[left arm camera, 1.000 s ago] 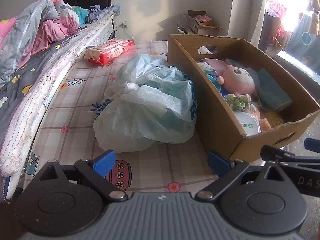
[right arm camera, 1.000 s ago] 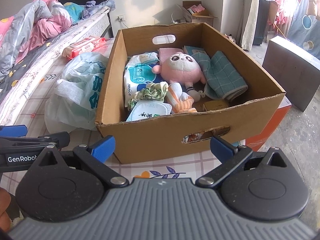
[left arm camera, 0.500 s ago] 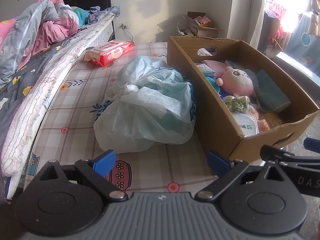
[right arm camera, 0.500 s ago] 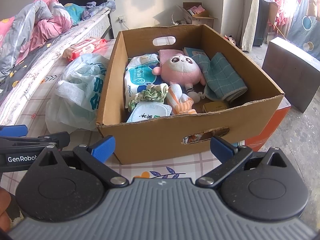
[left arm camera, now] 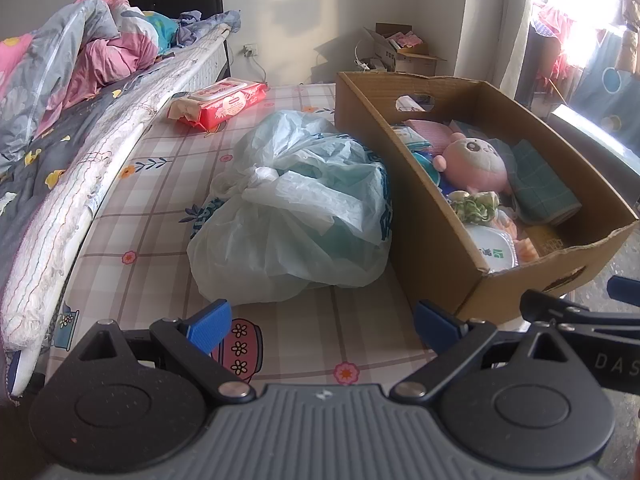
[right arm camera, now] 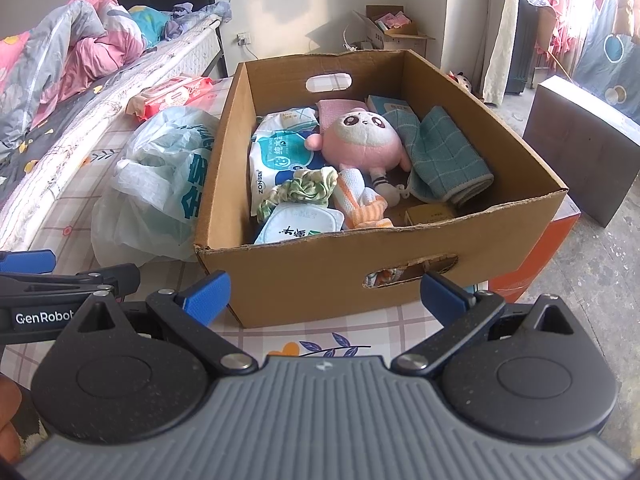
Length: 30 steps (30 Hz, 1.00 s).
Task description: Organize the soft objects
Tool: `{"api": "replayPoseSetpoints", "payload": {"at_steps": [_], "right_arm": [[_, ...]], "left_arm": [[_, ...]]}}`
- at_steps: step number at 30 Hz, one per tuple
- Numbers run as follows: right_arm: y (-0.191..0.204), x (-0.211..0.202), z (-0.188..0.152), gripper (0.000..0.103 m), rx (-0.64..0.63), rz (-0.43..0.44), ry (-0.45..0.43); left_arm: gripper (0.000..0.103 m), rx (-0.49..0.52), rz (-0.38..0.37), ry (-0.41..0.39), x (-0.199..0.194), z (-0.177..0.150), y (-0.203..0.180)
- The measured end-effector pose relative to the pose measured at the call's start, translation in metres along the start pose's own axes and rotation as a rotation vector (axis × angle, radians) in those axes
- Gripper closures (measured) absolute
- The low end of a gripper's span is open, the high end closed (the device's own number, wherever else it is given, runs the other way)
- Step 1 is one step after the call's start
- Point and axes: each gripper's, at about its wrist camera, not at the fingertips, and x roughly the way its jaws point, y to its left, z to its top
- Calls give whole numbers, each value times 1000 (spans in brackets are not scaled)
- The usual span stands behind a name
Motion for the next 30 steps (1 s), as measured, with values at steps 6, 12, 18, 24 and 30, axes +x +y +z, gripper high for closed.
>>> {"api": "replayPoseSetpoints", "payload": {"at_steps": [6,12,18,24,30], "right_arm": [[1,-1,0,1,0,-1,0],[1,-1,0,1,0,-1,1],[2,-1,0,1,-1,-2,0],[2,-1,0,1,-3,-1,-2],[2,-1,0,1,-4,-1,-1]], "left_arm": [[5,-4,-2,2,0,-1,1],[5,-4,-3,2,0,-2,1],[5,-6,-4,3,0,-2,2],[5,-3,-3,-1,-1,-2,3],[5,-8,-7,4,-1,-3,3]]}}
